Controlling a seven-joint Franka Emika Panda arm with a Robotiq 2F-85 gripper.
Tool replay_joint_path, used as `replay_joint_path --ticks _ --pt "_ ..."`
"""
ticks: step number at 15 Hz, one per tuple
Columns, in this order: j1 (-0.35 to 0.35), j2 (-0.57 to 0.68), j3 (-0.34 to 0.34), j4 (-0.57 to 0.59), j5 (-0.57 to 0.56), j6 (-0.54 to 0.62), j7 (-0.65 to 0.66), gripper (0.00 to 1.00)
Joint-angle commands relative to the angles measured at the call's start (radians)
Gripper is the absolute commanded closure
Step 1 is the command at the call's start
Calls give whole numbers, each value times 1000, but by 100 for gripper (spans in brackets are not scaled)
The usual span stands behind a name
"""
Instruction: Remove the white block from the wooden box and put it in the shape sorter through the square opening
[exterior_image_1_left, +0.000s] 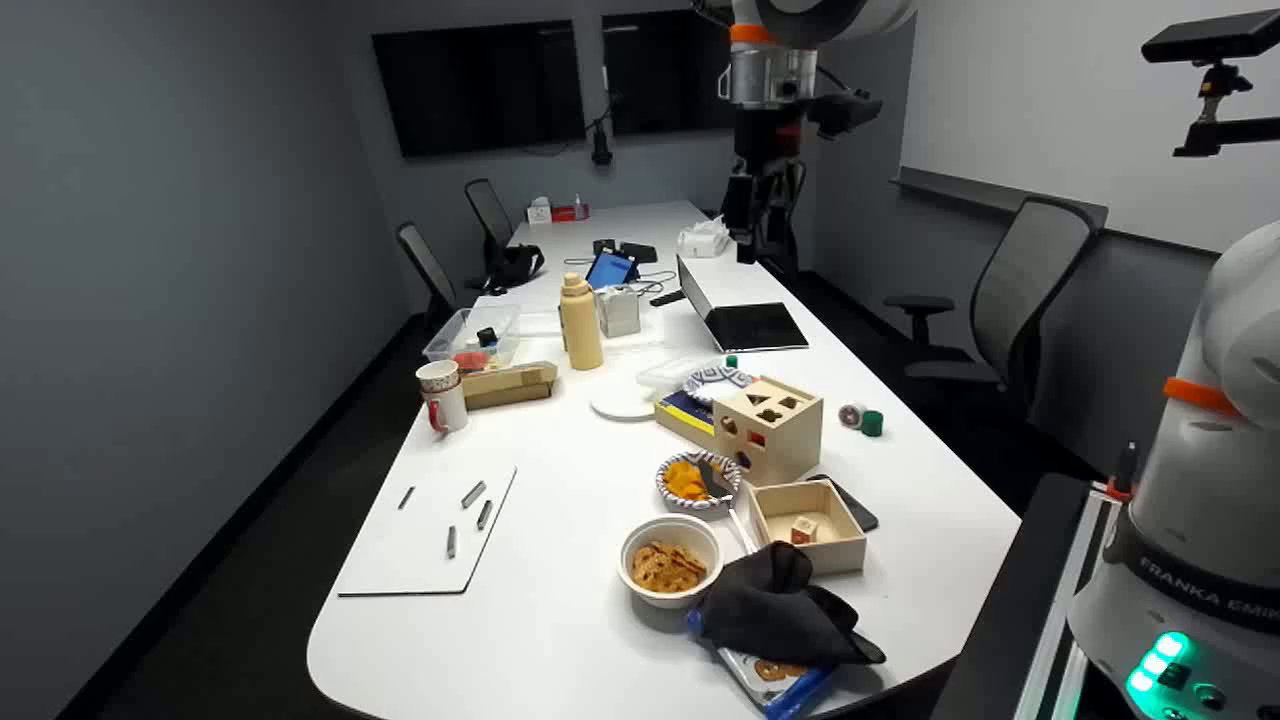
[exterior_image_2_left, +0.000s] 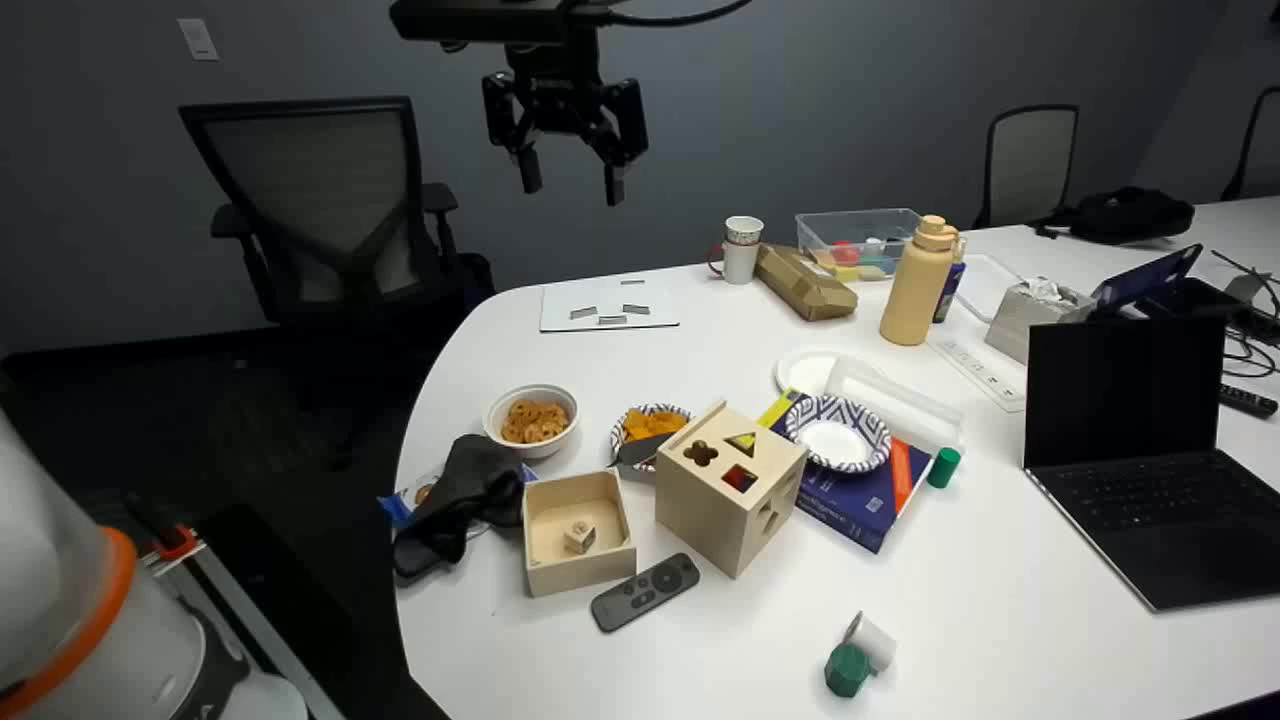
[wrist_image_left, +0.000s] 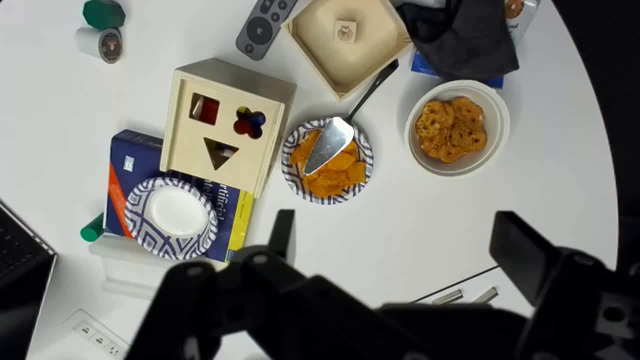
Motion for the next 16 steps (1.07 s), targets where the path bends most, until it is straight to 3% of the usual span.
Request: replay_joint_path --ticks 1,6,8,16 --pt "4 0 -3 3 -1 -3 1 0" --pt "3 0 -3 5 -1 -3 1 0" --pt "0 9 -12 -50 3 52 -2 0" --pt "-40 114 7 -335 -64 456 104 0"
